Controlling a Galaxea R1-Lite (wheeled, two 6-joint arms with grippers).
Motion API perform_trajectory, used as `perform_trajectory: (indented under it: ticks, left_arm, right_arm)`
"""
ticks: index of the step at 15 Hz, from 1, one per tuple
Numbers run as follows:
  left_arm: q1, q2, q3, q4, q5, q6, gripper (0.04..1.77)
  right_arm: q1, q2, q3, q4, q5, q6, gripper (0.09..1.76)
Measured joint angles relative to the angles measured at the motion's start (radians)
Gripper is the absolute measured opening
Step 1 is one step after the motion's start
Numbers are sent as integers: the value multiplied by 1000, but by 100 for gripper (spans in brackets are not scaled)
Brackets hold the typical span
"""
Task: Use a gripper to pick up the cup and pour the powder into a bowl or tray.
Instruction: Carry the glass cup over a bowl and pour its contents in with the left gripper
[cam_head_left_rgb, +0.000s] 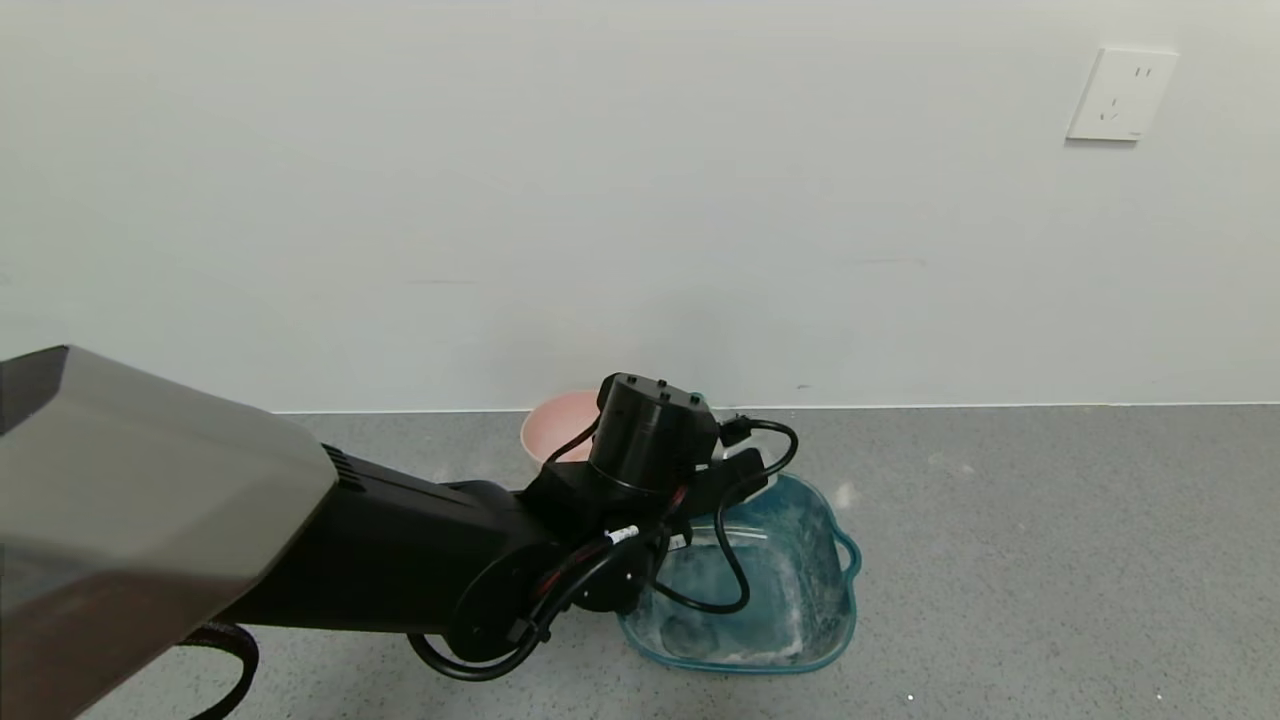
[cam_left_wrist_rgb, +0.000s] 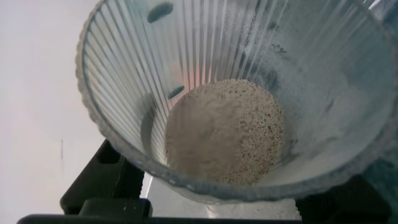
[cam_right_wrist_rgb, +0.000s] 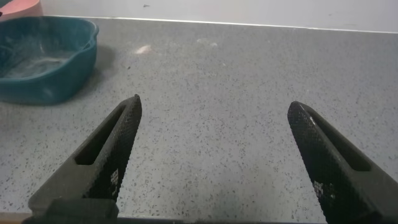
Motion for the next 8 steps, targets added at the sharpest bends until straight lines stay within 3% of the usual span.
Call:
perform_trajectory:
  ticks: [8]
  left_arm:
    - [7, -23, 0, -4, 23, 157, 130]
  right_arm:
    - [0, 0, 0, 0, 0, 0, 171]
